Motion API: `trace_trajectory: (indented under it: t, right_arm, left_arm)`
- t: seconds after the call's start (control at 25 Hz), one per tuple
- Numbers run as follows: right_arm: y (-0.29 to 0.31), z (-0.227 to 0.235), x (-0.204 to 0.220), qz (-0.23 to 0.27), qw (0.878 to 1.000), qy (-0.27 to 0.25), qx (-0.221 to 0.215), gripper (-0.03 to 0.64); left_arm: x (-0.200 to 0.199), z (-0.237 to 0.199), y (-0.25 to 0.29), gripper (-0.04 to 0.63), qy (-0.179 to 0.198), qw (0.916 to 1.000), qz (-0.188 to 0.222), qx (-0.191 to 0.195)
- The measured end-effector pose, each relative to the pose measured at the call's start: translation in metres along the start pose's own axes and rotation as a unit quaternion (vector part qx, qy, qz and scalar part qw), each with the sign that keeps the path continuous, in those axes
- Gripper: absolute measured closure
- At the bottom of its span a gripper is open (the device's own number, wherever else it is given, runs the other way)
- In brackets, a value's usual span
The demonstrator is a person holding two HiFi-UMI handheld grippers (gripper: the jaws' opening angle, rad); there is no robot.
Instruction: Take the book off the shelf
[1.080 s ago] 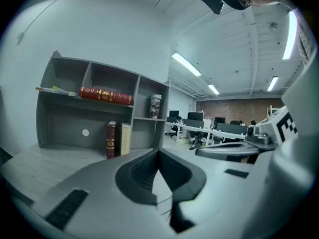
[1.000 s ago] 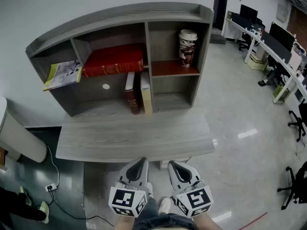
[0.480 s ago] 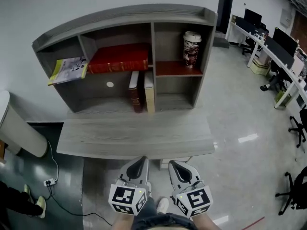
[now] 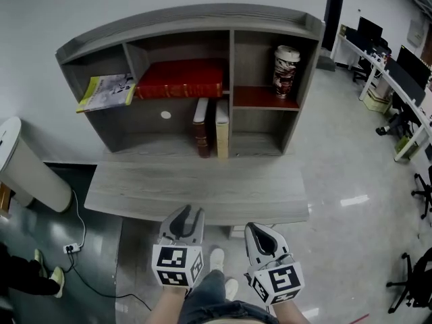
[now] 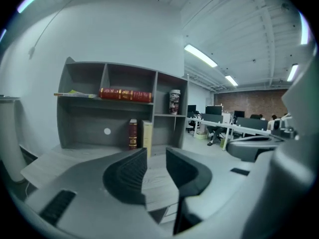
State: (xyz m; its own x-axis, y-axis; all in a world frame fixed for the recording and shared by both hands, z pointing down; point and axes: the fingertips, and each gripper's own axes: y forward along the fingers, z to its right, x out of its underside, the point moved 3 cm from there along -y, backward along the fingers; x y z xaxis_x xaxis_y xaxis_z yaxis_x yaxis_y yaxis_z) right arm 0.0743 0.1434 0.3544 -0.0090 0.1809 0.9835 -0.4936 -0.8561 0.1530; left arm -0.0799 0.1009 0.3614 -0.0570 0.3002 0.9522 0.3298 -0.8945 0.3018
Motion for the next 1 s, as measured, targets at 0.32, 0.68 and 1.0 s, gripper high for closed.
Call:
trace_trajectory:
  t: [0.32,0.68,1.0]
  right_arm:
    - [0.035,0.024,0.003,-0.020,0.999,0.003,0.028,0.609]
    - [0.093,0.054,0.006,-0.039,0.998,0.016,0.041,0.609]
    - [0.133,0.072,0.014,-0.061,0.997,0.025,0.045,0.609]
  left_arm:
    - [0.001,-0.032,0.055,0.456,-0.012,0.9996,-0.020,-0.017]
    - [0.003,-0.062,0.123,0.422,-0.021,0.9983,-0.050,-0.021]
    - [0.006,-0.079,0.169,0.414,-0.029,0.9972,-0.068,-0.014]
